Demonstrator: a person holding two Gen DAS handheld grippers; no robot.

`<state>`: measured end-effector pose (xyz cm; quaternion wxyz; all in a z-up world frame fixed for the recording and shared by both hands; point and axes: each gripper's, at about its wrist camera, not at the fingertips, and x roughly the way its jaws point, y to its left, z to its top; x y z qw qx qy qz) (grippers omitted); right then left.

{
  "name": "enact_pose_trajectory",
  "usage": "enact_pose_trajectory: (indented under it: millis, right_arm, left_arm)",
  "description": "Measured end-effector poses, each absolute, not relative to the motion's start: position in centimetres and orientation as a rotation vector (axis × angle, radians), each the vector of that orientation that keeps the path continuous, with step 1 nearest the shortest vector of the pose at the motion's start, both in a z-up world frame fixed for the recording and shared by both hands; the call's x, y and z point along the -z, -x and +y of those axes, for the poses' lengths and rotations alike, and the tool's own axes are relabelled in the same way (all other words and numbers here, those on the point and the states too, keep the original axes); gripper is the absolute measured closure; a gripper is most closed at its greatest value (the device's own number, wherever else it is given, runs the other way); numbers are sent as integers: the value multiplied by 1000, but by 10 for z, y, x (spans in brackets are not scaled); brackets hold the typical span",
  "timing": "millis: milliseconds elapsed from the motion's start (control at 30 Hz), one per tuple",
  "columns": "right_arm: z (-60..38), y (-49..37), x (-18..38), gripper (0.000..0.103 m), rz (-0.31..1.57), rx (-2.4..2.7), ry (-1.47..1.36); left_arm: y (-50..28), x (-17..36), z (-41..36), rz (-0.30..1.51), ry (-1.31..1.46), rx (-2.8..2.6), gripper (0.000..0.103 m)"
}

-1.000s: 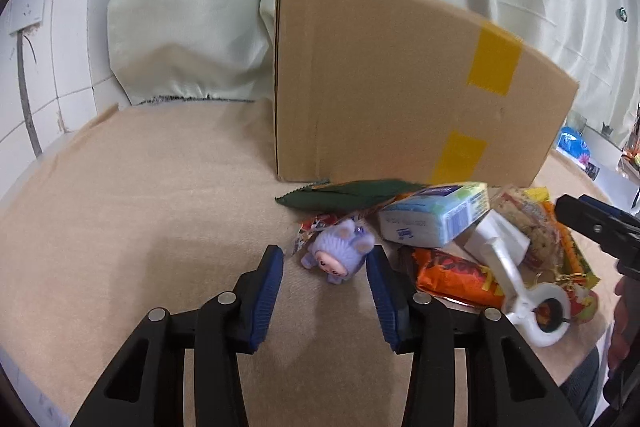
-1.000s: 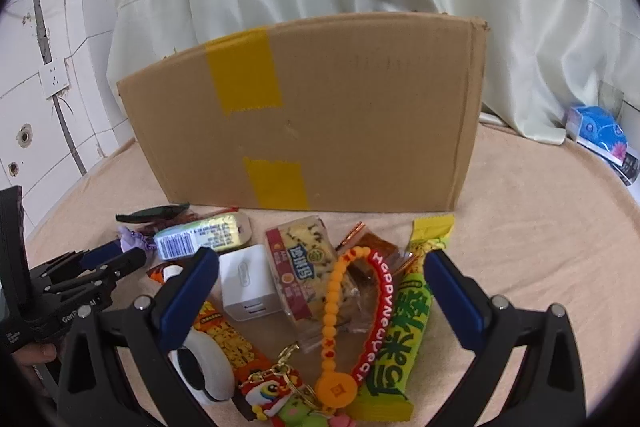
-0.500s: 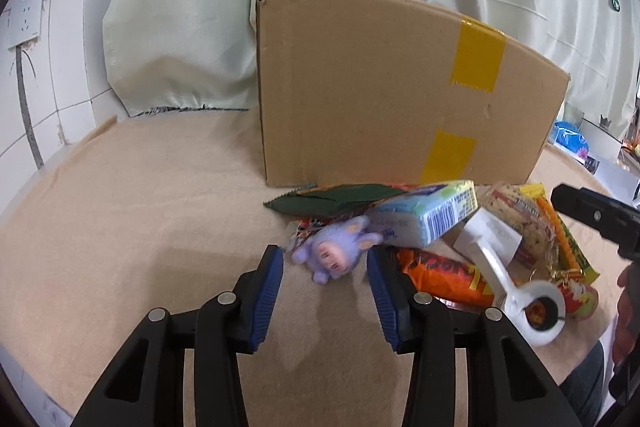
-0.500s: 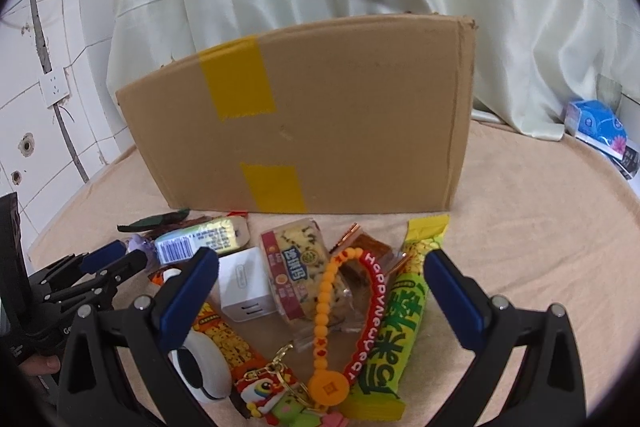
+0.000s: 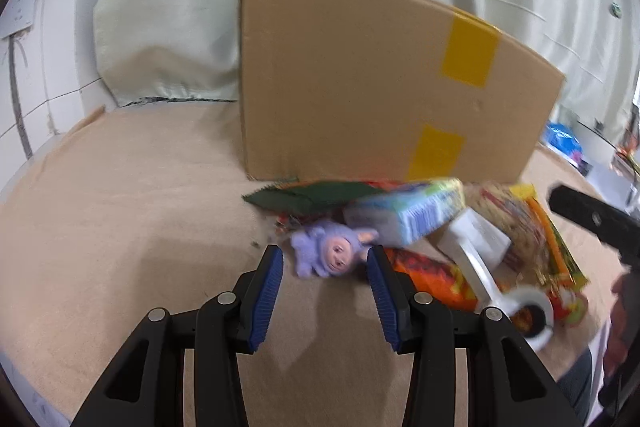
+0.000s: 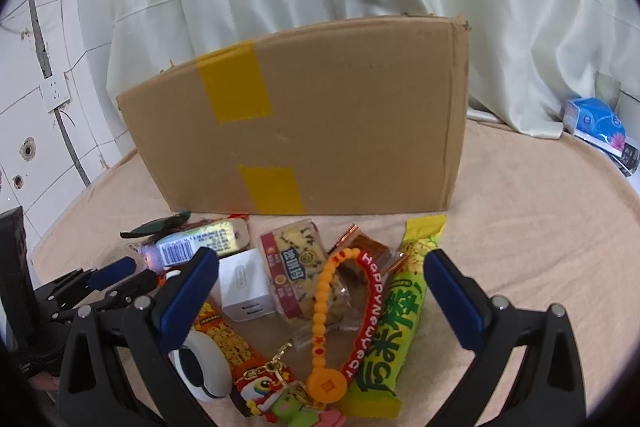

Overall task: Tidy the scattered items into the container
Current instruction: 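Grasp the purple plush keychain with the left tool while the right tool approaches the snack bar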

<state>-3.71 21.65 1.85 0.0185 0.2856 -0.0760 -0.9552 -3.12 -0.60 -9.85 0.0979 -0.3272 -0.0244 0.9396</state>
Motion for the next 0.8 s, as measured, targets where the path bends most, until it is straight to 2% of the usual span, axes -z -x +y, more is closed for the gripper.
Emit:
enact_pose_trajectory:
  millis: [233, 400, 633, 700, 733, 767, 800]
  right_arm:
    - [217, 39, -17, 0, -253, 2955, -891]
    - [218, 42, -15, 0, -263, 2942, -907]
    - [210, 54, -15, 0, -150, 2897, -905]
    - [208, 58, -14, 0, -111, 2866, -913]
    - [207, 60, -14, 0, -80, 2853, -908]
    - [206, 61, -15, 0, -60, 2842, -896]
    - [206, 61, -16, 1, -37, 2829, -890]
  left_arm:
    - [46, 97, 6, -100, 1024, -2748, 57]
    - [55, 102, 10, -45, 1047, -2771, 55]
    - [59, 107, 6, -50, 1059, -2763, 53]
    - [56, 108, 7, -14, 1045, -2762, 54]
    - [55, 108, 8, 2, 1040, -2763, 56]
    - [52, 108, 8, 1, 1031, -2754, 62]
    - [51, 108, 8, -4, 1030, -2746, 62]
